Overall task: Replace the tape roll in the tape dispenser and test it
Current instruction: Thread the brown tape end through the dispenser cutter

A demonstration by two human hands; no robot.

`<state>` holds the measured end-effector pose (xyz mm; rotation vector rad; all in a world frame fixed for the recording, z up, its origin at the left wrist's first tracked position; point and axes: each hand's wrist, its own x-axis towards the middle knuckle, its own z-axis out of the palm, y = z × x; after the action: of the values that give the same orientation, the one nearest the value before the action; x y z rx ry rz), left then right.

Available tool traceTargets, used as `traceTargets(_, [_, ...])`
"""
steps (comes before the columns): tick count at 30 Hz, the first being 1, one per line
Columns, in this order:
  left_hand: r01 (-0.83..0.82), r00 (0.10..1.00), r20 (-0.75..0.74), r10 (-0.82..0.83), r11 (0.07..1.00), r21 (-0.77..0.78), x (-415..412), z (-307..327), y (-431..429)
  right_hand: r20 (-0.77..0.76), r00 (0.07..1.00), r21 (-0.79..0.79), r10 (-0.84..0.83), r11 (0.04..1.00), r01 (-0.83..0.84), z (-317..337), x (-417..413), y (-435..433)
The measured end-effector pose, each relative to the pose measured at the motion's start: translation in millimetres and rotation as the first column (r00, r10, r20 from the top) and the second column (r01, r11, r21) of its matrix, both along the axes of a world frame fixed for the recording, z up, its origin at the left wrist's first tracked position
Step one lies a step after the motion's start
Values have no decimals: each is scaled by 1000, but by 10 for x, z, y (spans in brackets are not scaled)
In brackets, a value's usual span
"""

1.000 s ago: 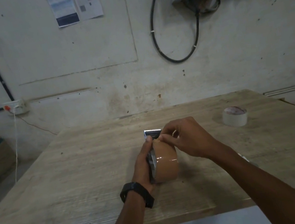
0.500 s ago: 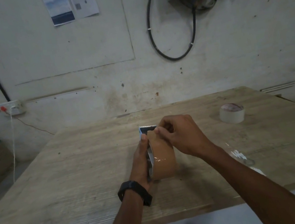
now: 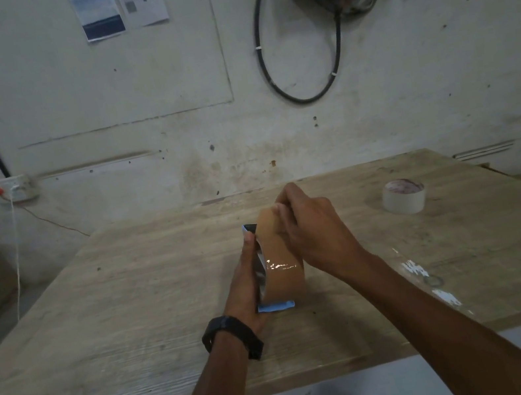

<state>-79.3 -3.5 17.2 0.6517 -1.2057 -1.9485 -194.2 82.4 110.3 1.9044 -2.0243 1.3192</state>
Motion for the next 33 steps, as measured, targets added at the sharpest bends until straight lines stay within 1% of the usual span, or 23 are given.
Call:
traceTargets(4, [10,1000,-22,-11,1000,-29,6,22,21,145,989,7,-31,1000,30,-18,17,-31])
traceTargets(8, [9,1000,-13,-10,999,-50,18,28,24,223,974,27,-36,999,31,-28,-47,-57])
traceTargets(15, [57,998,-2,-57,997,-57,-4,-9,-3,264,964,2,-16,1000,16,-50,-114,-44])
traceTargets(18, [18,1000,-2,-18,998,-62,-18,-18,-12,251,966,21,-66,998,63,-72,-101,-86])
traceTargets(19, [8,1000,-4,-8,998,-62,-15,-15,-5,270,959,30,-86,996,81,-77,-104,-97])
traceTargets(21, [-4,1000,-5,4,998,-55,-1,-4,8,373,922,57,-105,994,90,-84,-113,-103])
traceTargets(23, [0,1000,-1,0,999,-50,16,16,29,507,856,85,-100,994,66,-86,-126,-97])
traceTargets(25, [-11,1000,7,11,999,-52,23,21,32,595,795,127,-115,991,49,-79,-135,-82])
traceTargets(30, [-11,1000,2,11,996,-90,30,26,41,705,695,215,-143,977,-17,-52,-190,-147])
traceTargets(33, [-3,1000,1,3,995,-102,24,41,60,736,651,290,-183,955,-58,-22,-224,-164])
